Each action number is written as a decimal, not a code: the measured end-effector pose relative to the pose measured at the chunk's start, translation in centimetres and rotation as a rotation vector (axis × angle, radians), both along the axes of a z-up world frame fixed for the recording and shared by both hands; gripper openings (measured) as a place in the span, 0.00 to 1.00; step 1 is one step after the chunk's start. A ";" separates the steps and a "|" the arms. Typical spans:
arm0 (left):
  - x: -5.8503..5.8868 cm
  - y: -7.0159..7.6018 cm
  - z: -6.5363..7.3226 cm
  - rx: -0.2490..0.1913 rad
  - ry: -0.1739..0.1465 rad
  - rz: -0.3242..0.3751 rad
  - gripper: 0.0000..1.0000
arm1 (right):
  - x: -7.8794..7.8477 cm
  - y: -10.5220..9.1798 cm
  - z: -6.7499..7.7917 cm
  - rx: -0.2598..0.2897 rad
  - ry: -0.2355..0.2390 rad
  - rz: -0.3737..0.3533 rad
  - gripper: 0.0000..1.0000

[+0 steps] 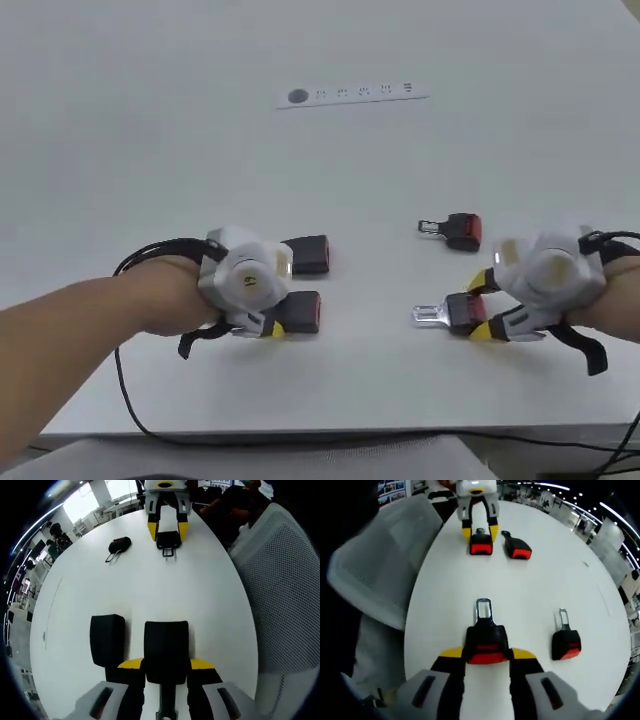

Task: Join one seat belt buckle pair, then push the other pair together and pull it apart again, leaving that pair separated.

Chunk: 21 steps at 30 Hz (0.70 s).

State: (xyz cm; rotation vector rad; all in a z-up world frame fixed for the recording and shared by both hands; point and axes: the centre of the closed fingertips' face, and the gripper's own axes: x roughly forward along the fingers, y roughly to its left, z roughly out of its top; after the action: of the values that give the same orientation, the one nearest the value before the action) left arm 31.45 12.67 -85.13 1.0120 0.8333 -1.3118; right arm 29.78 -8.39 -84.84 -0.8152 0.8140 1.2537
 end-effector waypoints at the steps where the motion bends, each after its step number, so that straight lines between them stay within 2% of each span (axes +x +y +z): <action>1: 0.0 0.0 0.0 -0.004 -0.002 0.001 0.33 | 0.1 0.5 0.0 0.003 0.000 -0.002 0.33; 7: 0.0 0.0 0.0 0.003 0.003 -0.004 0.33 | 0.0 3.9 -0.1 0.039 -0.011 -0.030 0.33; 11: 0.0 0.0 0.0 0.000 0.012 0.000 0.33 | -0.1 6.1 -0.1 0.058 -0.006 -0.025 0.33; 21: 0.0 -0.1 0.0 0.017 0.009 -0.013 0.33 | 0.3 11.0 -0.3 0.064 -0.019 -0.003 0.33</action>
State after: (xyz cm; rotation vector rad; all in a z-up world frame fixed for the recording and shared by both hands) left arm 31.40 12.61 -85.17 1.0269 0.8468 -1.3235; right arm 30.05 2.56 -85.09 -0.7729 0.7554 1.2610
